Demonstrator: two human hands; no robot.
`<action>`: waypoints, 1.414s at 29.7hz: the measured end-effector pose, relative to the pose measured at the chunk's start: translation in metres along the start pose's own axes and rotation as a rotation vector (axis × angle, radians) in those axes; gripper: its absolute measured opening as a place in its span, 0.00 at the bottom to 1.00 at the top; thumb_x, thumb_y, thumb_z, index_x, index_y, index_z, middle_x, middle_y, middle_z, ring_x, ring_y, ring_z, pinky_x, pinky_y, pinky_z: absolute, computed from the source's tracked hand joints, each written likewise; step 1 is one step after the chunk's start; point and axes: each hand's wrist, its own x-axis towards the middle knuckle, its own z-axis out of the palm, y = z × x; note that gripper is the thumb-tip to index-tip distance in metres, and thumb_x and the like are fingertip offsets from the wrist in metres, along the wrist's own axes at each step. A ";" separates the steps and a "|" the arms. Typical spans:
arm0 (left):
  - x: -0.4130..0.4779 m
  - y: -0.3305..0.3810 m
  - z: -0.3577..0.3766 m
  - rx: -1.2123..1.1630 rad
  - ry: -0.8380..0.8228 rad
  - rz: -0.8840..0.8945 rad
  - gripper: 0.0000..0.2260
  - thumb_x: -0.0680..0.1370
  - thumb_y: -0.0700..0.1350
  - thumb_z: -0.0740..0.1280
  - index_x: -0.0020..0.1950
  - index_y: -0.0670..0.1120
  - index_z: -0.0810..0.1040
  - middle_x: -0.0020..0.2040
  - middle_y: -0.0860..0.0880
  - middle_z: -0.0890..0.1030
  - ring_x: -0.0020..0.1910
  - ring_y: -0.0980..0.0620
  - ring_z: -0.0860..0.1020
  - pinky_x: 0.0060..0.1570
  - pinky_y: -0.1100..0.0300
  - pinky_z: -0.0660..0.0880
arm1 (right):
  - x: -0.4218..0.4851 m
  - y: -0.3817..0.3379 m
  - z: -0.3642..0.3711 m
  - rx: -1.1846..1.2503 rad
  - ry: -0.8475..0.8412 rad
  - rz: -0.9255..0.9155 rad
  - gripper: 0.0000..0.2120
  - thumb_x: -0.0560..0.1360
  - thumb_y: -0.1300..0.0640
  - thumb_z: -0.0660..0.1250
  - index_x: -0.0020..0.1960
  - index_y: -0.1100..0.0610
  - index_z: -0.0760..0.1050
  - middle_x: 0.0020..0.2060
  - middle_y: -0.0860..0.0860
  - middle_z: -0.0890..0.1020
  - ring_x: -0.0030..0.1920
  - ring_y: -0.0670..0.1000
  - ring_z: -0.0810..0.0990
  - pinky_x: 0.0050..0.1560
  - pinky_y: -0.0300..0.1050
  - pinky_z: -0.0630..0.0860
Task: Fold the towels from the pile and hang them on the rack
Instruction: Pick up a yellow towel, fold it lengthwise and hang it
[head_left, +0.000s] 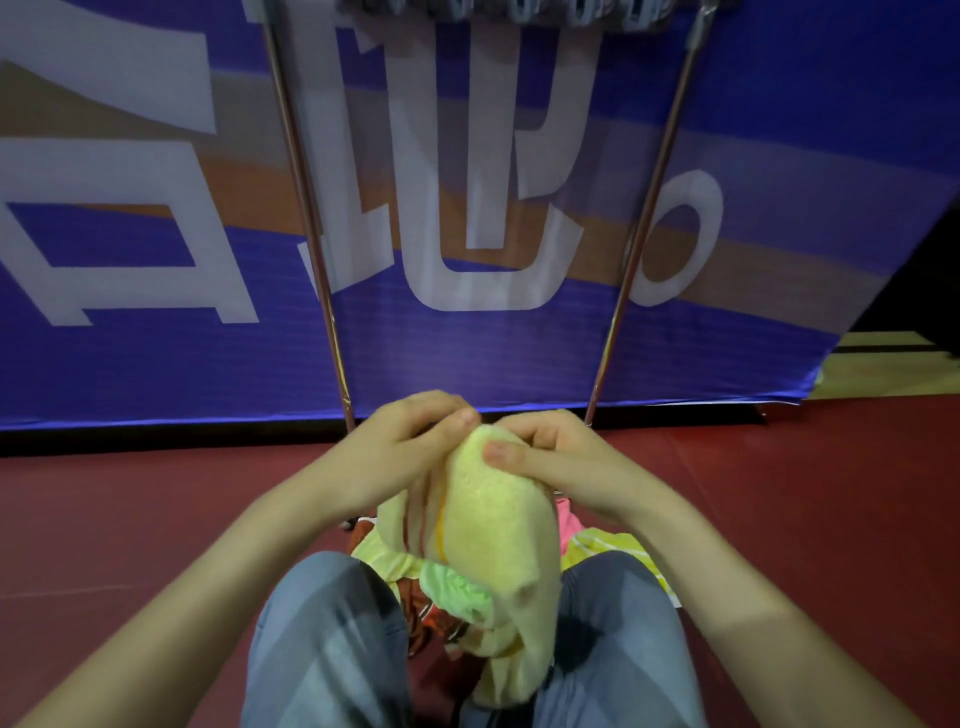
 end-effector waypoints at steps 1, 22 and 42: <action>0.001 0.003 0.004 -0.051 -0.008 0.002 0.23 0.73 0.63 0.57 0.43 0.44 0.80 0.40 0.47 0.81 0.42 0.56 0.78 0.48 0.59 0.74 | -0.001 -0.005 -0.002 -0.001 0.003 0.005 0.11 0.76 0.63 0.61 0.36 0.57 0.74 0.20 0.41 0.75 0.23 0.37 0.72 0.26 0.25 0.65; -0.013 0.008 -0.059 -0.458 0.442 -0.151 0.15 0.75 0.45 0.63 0.28 0.45 0.73 0.24 0.49 0.71 0.24 0.56 0.70 0.27 0.65 0.69 | -0.017 0.014 -0.022 0.403 -0.054 0.116 0.31 0.43 0.36 0.79 0.36 0.59 0.83 0.30 0.48 0.84 0.30 0.42 0.81 0.31 0.32 0.76; 0.000 0.055 -0.015 -0.460 0.000 0.060 0.10 0.69 0.50 0.62 0.31 0.46 0.74 0.25 0.55 0.75 0.24 0.60 0.72 0.26 0.70 0.69 | 0.004 -0.044 -0.016 0.094 -0.181 0.055 0.24 0.52 0.33 0.72 0.34 0.52 0.82 0.27 0.44 0.82 0.28 0.40 0.78 0.29 0.31 0.72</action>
